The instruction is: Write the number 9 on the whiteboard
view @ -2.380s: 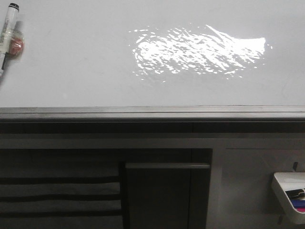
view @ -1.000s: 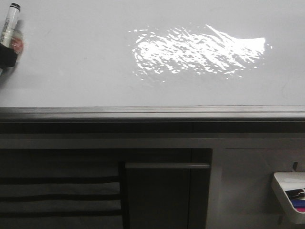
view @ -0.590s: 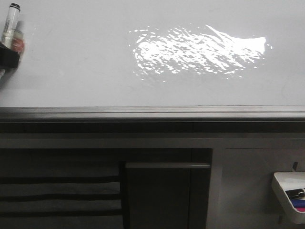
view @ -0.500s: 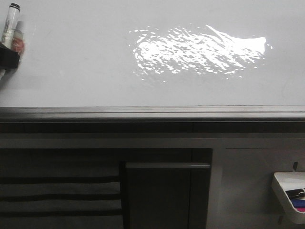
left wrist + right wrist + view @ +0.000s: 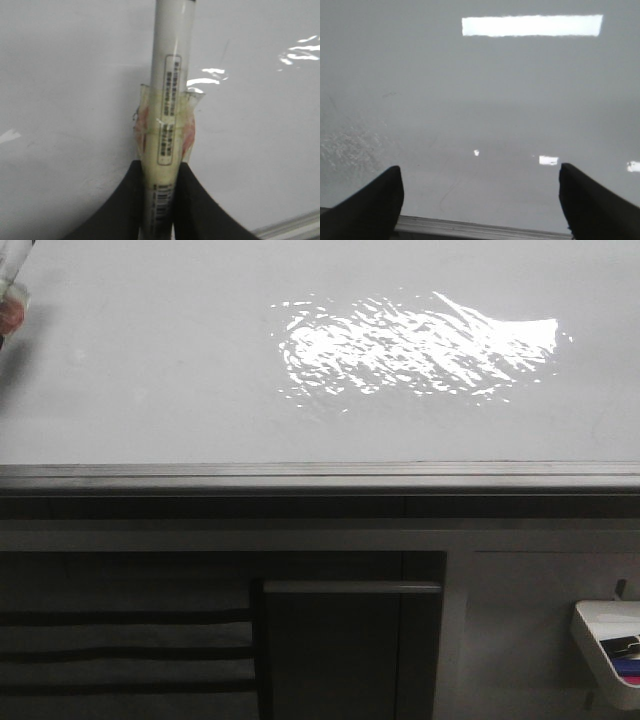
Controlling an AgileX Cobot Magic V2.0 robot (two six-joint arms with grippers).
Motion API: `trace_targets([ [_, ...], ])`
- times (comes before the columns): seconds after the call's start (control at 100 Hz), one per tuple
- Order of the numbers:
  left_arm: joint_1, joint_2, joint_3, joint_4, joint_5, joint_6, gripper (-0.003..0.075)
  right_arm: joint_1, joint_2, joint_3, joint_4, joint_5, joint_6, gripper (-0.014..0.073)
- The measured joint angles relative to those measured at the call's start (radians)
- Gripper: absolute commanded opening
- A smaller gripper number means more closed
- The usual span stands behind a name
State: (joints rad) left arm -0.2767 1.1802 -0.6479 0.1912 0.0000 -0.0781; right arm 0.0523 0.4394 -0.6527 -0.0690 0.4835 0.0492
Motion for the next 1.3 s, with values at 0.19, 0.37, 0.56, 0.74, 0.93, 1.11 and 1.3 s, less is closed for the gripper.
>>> trace_targets([
  [0.19, -0.172, -0.056, -0.186, 0.0, 0.371, 0.051, -0.002, 0.0, 0.132, -0.166, 0.054, 0.247, -0.049, 0.0563],
  [0.37, -0.305, -0.02, -0.363, -0.112, 0.694, 0.23, -0.002, 0.037, 0.302, -0.288, 0.266, 0.392, -0.261, 0.0563],
  [0.56, -0.337, 0.044, -0.457, -0.428, 0.907, 0.642, -0.002, 0.131, 0.466, -0.38, 0.493, 0.535, -0.563, 0.0563],
  [0.74, -0.38, 0.084, -0.466, -0.566, 0.973, 0.85, -0.002, 0.241, 0.59, -0.425, 0.628, 0.58, -0.797, 0.0563],
  [0.93, -0.449, 0.099, -0.466, -0.577, 0.974, 0.908, -0.002, 0.388, 0.702, -0.447, 0.655, 0.538, -0.918, 0.0563],
  [1.11, -0.496, 0.101, -0.466, -0.578, 0.974, 0.957, -0.002, 0.521, 0.782, -0.449, 0.66, 0.433, -0.997, 0.0505],
  [1.3, -0.503, 0.101, -0.466, -0.579, 0.974, 0.976, -0.002, 0.561, 0.826, -0.449, 0.668, 0.399, -1.024, 0.0303],
])
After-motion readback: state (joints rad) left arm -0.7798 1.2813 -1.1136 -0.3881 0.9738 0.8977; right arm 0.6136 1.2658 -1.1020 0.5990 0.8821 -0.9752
